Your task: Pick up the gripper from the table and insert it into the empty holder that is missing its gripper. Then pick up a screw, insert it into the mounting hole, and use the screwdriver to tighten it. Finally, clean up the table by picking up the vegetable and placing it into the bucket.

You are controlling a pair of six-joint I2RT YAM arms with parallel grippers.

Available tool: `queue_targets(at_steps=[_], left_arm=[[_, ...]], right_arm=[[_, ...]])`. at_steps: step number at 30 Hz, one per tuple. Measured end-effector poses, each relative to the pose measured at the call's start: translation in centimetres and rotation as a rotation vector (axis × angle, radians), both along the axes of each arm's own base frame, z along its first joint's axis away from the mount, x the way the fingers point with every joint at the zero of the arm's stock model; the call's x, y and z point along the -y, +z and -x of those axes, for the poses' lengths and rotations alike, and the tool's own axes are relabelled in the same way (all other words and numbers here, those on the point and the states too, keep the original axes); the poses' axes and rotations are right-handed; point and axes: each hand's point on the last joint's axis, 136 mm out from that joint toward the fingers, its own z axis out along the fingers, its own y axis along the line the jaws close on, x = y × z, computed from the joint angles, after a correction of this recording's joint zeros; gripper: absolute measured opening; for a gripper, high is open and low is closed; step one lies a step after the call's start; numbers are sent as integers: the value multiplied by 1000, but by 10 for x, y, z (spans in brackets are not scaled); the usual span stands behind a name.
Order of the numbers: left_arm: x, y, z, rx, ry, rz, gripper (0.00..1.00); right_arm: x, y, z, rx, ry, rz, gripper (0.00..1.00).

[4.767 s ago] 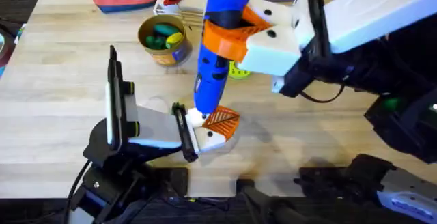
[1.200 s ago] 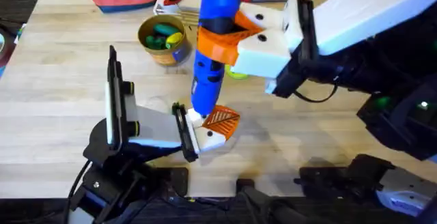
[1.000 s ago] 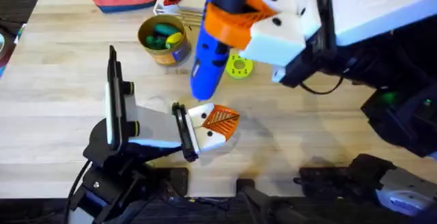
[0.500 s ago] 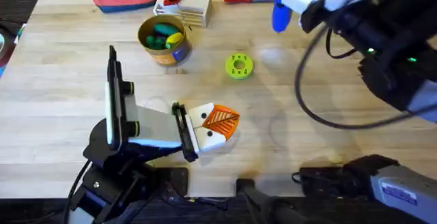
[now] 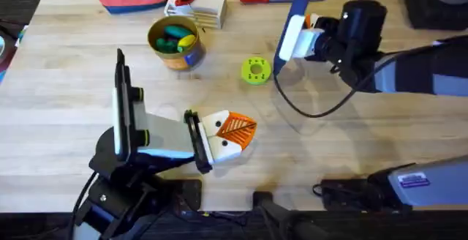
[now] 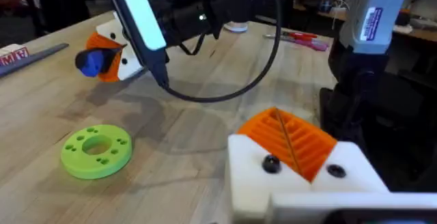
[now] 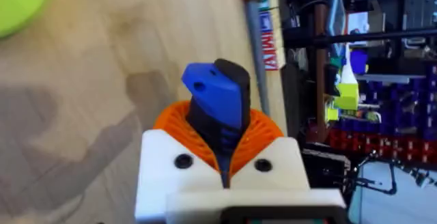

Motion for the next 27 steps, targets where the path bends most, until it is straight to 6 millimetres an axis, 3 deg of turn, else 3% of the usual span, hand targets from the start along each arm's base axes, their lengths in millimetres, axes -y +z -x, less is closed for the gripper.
queue_targets(at_steps=[4, 8, 10, 14, 15, 17, 21, 22, 25, 27], left_arm=[[0, 0, 0, 0, 0, 0, 5], [0, 0, 0, 0, 0, 0, 5], [0, 0, 0, 1, 0, 0, 38], [0, 0, 0, 1, 0, 0, 146], [0, 0, 0, 0, 0, 0, 170], [0, 0, 0, 2, 0, 0, 297], [0, 0, 0, 3, 0, -1, 849], [0, 0, 0, 0, 1, 0, 950], [0, 0, 0, 1, 1, 0, 987], [0, 0, 0, 1, 2, 0, 988]], right_arm=[[0, -24, 4, -49, 31, 84, 14], [-2, -48, 18, -146, 57, 137, 139], [-2, -48, 20, -177, 53, 139, 358], [-2, -36, 14, -173, 13, 94, 921], [-1, -32, 13, -175, -6, 73, 974], [1, -33, 14, -191, -50, 23, 990], [3, -32, 20, -234, -151, -119, 992], [3, -32, 23, -249, -182, -164, 994], [2, -30, 36, -296, -265, -294, 994], [1, -18, 42, -303, -323, -403, 993]])
